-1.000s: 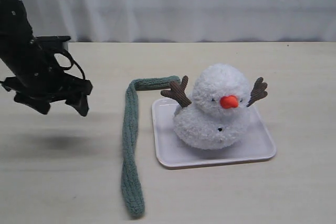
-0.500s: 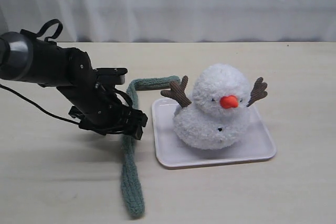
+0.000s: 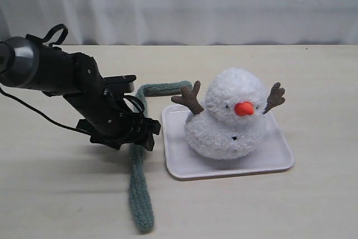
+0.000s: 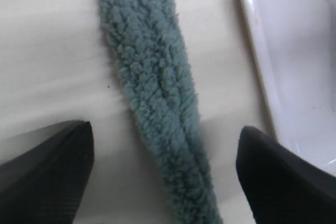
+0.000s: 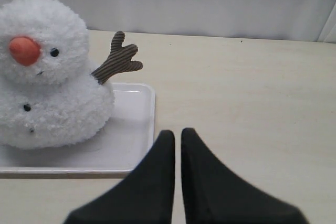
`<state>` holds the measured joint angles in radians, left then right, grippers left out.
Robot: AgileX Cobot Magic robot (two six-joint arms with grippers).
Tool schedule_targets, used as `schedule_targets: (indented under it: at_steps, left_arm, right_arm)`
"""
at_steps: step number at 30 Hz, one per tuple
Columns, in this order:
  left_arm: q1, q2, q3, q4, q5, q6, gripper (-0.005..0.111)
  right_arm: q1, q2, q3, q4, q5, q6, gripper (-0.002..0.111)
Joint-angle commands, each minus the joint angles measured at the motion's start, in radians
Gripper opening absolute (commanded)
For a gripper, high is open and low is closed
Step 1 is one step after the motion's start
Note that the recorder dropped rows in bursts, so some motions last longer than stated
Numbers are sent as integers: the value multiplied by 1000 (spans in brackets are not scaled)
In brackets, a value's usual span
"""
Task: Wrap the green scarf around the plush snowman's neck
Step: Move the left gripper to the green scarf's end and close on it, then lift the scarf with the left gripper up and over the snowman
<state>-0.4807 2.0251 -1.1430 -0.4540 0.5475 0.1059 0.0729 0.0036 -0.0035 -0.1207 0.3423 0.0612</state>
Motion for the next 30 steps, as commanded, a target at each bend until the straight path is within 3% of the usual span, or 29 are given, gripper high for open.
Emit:
schedule_targets:
  at_steps: [1, 10, 12, 19, 23, 30]
  left_arm:
    - [-4, 31, 2, -12, 45, -5, 71]
    - [-4, 79, 2, -3, 51, -5, 69]
    - [-4, 79, 2, 15, 59, -5, 63]
    - [-4, 79, 2, 51, 66, 6, 19]
    - [-4, 79, 2, 51, 60, 17, 1]
    - [-4, 79, 2, 49, 54, 21, 0]
  right_arm:
    - [-3, -4, 4, 1, 0, -8, 4]
    - [-3, -4, 4, 1, 0, -8, 4]
    - [-3, -4, 4, 1, 0, -8, 4]
    - [-3, -4, 4, 1, 0, -8, 4]
    - [-3, -4, 4, 1, 0, -8, 4]
    - [-3, -4, 4, 1, 0, -8, 4]
